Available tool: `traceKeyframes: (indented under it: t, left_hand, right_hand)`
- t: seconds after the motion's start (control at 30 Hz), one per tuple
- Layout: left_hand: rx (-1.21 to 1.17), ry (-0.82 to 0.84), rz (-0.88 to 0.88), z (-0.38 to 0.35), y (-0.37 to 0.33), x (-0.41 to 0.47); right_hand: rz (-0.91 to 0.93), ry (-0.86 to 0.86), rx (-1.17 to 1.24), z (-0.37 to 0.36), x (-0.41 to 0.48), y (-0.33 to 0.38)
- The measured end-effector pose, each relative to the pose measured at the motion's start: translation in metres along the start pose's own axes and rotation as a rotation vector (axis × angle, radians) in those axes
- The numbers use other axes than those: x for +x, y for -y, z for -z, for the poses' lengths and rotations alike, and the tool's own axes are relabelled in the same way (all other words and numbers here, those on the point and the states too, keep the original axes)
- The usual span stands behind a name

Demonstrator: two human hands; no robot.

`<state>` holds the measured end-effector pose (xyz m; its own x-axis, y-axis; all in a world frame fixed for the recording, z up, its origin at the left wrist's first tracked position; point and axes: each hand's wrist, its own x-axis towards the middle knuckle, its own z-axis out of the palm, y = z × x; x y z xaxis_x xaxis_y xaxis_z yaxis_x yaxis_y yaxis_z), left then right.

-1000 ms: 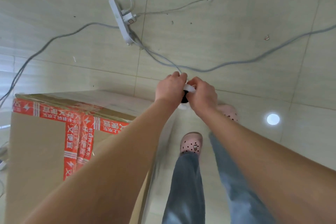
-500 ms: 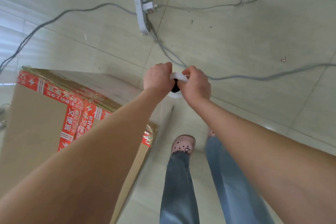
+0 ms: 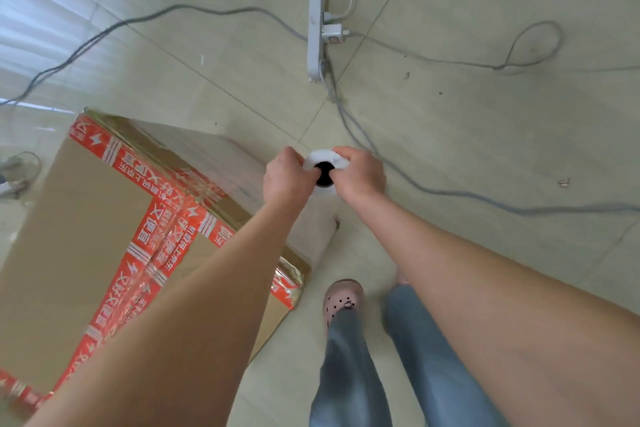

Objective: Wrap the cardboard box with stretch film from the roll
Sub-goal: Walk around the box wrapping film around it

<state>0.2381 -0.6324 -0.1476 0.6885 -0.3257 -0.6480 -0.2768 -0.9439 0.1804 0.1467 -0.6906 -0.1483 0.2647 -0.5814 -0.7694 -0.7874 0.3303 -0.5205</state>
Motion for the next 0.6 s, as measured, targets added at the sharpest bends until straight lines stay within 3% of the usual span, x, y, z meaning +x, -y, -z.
traceKeyframes:
  t: [0.1, 0.2, 0.27, 0.43, 0.6]
  left_hand:
    - [0.081, 0.0, -0.18, 0.009, 0.001, -0.003]
    - [0.319, 0.064, -0.405, 0.011, -0.003, -0.006]
    - [0.45, 0.077, -0.464, 0.009, -0.007, -0.007]
    - [0.495, 0.037, -0.458, 0.02, -0.02, 0.014]
    - [0.365, 0.082, -0.347, 0.041, -0.019, 0.04]
  right_hand:
    - [-0.015, 0.026, -0.051, -0.003, -0.003, -0.001]
    - [-0.019, 0.047, -0.096, -0.005, -0.004, 0.002]
    - [-0.004, 0.057, -0.129, -0.005, 0.0, 0.004]
    - [-0.025, 0.027, -0.178, -0.004, 0.015, 0.014]
    - [0.022, -0.008, -0.231, -0.011, 0.027, 0.044]
